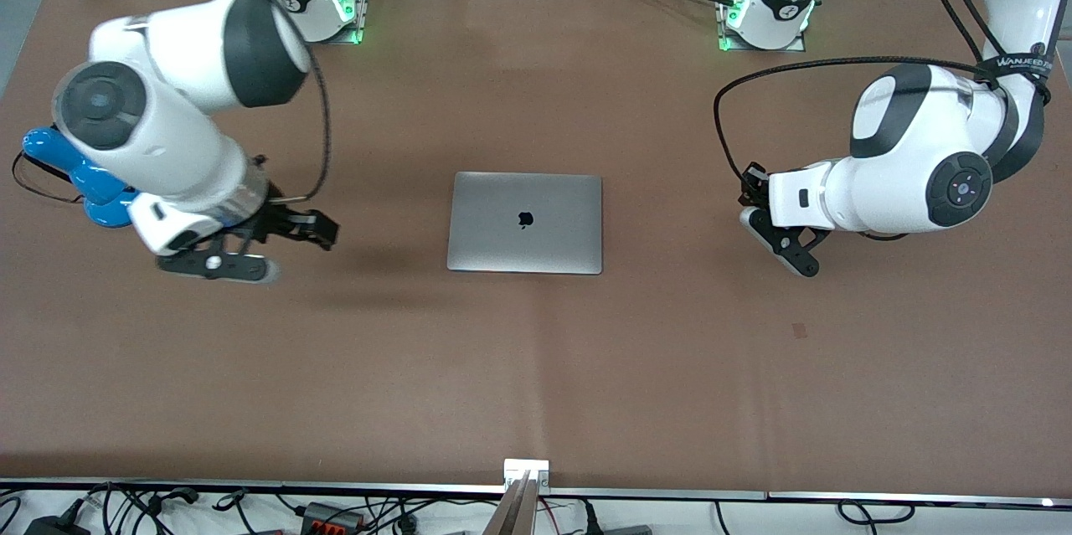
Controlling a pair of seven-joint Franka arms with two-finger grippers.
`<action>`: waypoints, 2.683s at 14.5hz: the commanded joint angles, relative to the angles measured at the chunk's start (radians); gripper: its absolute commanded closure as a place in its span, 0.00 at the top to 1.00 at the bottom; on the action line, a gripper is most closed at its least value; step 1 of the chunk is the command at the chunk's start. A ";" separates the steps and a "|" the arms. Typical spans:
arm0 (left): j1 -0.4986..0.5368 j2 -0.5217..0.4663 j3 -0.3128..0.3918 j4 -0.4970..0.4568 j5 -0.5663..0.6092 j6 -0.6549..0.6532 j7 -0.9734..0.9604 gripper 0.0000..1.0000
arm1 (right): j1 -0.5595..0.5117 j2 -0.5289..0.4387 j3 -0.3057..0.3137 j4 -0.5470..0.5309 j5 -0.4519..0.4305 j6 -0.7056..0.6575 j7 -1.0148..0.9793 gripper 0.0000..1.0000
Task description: Close laptop with both arms from behind
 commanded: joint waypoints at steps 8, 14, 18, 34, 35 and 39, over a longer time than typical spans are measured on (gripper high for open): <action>0.001 -0.014 -0.013 0.171 0.168 -0.263 -0.101 1.00 | -0.526 -0.154 0.314 -0.017 -0.026 -0.078 -0.181 1.00; 0.020 -0.097 -0.004 0.243 0.180 -0.368 -0.221 1.00 | -0.534 -0.190 0.262 -0.018 -0.040 -0.127 -0.300 1.00; -0.079 -0.183 0.190 0.257 0.171 -0.356 -0.310 1.00 | -0.508 -0.260 0.282 -0.096 -0.147 -0.139 -0.291 1.00; -0.330 -0.451 0.498 -0.076 0.119 -0.001 -0.440 1.00 | -0.495 -0.438 0.283 -0.354 -0.144 -0.076 -0.300 1.00; -0.330 -0.451 0.499 -0.076 0.119 -0.003 -0.437 1.00 | -0.500 -0.441 0.277 -0.356 -0.138 -0.079 -0.300 1.00; -0.319 -0.444 0.502 -0.060 0.117 -0.024 -0.435 1.00 | -0.500 -0.447 0.277 -0.353 -0.138 -0.088 -0.324 1.00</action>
